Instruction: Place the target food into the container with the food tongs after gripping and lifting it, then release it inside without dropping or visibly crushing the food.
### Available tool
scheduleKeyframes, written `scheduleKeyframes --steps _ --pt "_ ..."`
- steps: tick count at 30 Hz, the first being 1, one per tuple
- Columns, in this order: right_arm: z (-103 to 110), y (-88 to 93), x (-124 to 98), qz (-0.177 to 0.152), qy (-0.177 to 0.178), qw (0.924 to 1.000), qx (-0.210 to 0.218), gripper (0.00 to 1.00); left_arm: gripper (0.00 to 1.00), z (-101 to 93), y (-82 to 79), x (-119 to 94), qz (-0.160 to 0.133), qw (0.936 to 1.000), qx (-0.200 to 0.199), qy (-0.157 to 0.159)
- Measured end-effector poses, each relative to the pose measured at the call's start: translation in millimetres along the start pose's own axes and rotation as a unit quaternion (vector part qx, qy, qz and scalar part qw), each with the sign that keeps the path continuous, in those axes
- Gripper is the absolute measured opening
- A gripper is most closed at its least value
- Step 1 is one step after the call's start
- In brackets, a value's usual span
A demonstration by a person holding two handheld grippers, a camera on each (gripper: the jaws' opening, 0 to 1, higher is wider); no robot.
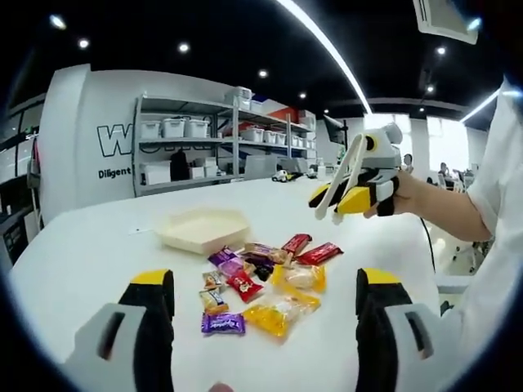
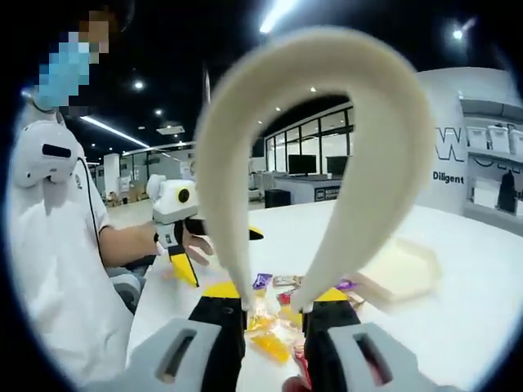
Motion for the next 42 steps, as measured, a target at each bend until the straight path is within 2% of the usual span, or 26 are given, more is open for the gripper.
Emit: scheduleKeyframes --steps 9,16,19,29,42 --pt "-3.8 -6.1 -4.3 0.006 0.025 0.9997 0.000 0.21 0.94 3.1 -1.0 -1.1 0.007 0.9999 -0.015 -0.003" --pt "-5.1 -8.0 -8.4 0.013 0.022 0.9996 -0.008 0.21 0.94 3.3 -0.9 0.1 0.009 0.9998 -0.015 0.004" --pt "-5.5 -7.5 -11.9 0.014 0.012 0.9997 -0.015 0.21 0.94 3.5 0.3 0.7 0.010 0.9998 -0.015 0.006" --pt "-12.8 8.7 -17.8 0.045 -0.039 0.9978 -0.028 0.21 0.94 4.8 5.0 5.3 0.016 0.9997 -0.017 0.011" --pt "-26.6 35.9 -16.3 0.080 -0.067 0.9944 -0.021 0.21 0.94 8.4 7.1 10.8 0.017 0.9995 -0.023 0.013"
Point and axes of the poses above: the point that each gripper's makers call its tool centre point, and the gripper's own axes: x roughly forward along the fingers, z roughly to its left, y roughly out of its underside, the point moved 3 cm from there along -x, roughly backward along the fingers, and after that the axes turned 1 degree about -x, right-handed, at the moved point
